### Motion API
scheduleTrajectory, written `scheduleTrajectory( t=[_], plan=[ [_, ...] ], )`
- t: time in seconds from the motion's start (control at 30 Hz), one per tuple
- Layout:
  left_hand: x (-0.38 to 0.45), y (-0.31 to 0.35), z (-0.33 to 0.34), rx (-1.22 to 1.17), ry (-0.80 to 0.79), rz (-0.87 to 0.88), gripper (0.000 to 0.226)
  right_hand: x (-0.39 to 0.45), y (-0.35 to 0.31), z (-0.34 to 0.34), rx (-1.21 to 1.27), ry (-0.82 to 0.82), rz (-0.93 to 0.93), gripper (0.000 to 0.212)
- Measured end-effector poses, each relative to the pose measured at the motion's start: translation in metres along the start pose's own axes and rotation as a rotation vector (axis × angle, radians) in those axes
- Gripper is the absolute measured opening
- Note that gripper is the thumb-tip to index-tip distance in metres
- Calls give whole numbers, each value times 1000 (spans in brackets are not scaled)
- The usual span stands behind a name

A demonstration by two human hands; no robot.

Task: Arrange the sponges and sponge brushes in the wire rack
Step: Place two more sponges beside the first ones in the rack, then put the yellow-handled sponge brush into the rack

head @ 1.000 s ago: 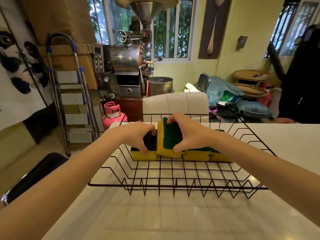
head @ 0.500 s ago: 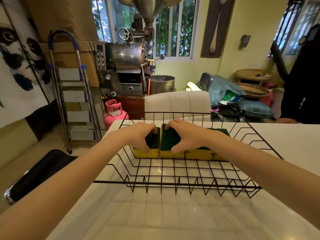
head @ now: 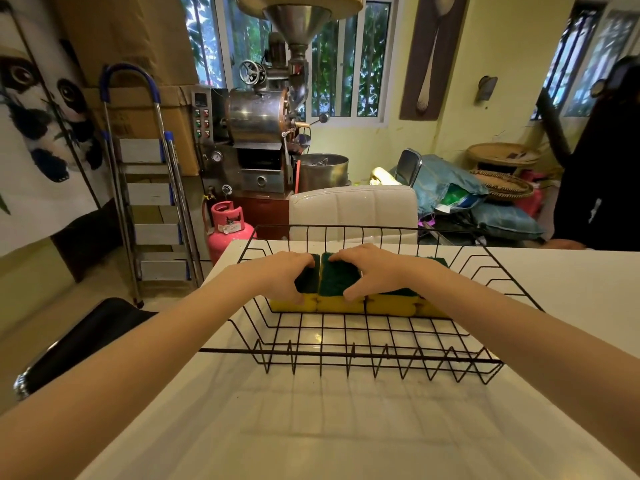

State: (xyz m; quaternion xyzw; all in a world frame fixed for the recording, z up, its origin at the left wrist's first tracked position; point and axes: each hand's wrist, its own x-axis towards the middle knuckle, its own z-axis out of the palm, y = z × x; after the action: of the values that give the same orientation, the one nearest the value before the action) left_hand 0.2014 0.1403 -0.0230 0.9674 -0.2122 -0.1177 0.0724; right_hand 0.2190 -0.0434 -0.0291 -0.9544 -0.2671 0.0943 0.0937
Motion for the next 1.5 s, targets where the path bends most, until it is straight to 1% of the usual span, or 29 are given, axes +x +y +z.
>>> scheduleTrajectory(
  t=[0.1,0.2,0.27,0.4,0.5,0.6,0.67,0.73,0.83,0.93,1.03,1.13,1.2,1.3,1.4,1.5],
  plan=[
    [-11,4,-5,-40,-3,-10,64,-13,-10,-8,-5,82,-12,78],
    [-27,15,-8,-103,50,5,82,-33,-23,-18,36,171,-26,81],
    [-41,25,-6,-114,81,19,88,-50,-33,-20,72,230,-41,82],
    [-79,47,-2,-147,152,56,90,-91,-52,-14,139,355,-80,83],
    [-109,64,5,-214,245,96,86,-124,-65,-6,207,434,-87,82],
    [-138,81,18,-209,343,175,82,-161,-74,10,280,480,-89,79],
    [-160,92,28,-227,352,211,78,-187,-76,25,330,464,-104,76],
    [-181,101,40,-263,315,247,74,-211,-76,38,375,425,-110,74],
    [-204,108,56,-285,208,267,68,-245,-75,55,422,370,-94,68],
    [-219,110,71,-347,83,273,65,-273,-75,74,439,280,-77,69],
    [-229,112,82,-362,25,323,66,-291,-73,89,386,190,-59,71],
    [-236,118,88,-302,43,350,72,-299,-72,100,350,195,-62,72],
    [-241,122,92,-230,68,366,70,-301,-73,105,321,206,-68,68],
    [-247,126,99,-155,109,389,70,-302,-74,109,298,237,-72,57],
    [-248,125,104,-163,123,389,69,-302,-72,111,301,260,-78,43],
    [-246,123,105,-182,121,391,66,-302,-70,113,271,271,-110,23]
  ],
)
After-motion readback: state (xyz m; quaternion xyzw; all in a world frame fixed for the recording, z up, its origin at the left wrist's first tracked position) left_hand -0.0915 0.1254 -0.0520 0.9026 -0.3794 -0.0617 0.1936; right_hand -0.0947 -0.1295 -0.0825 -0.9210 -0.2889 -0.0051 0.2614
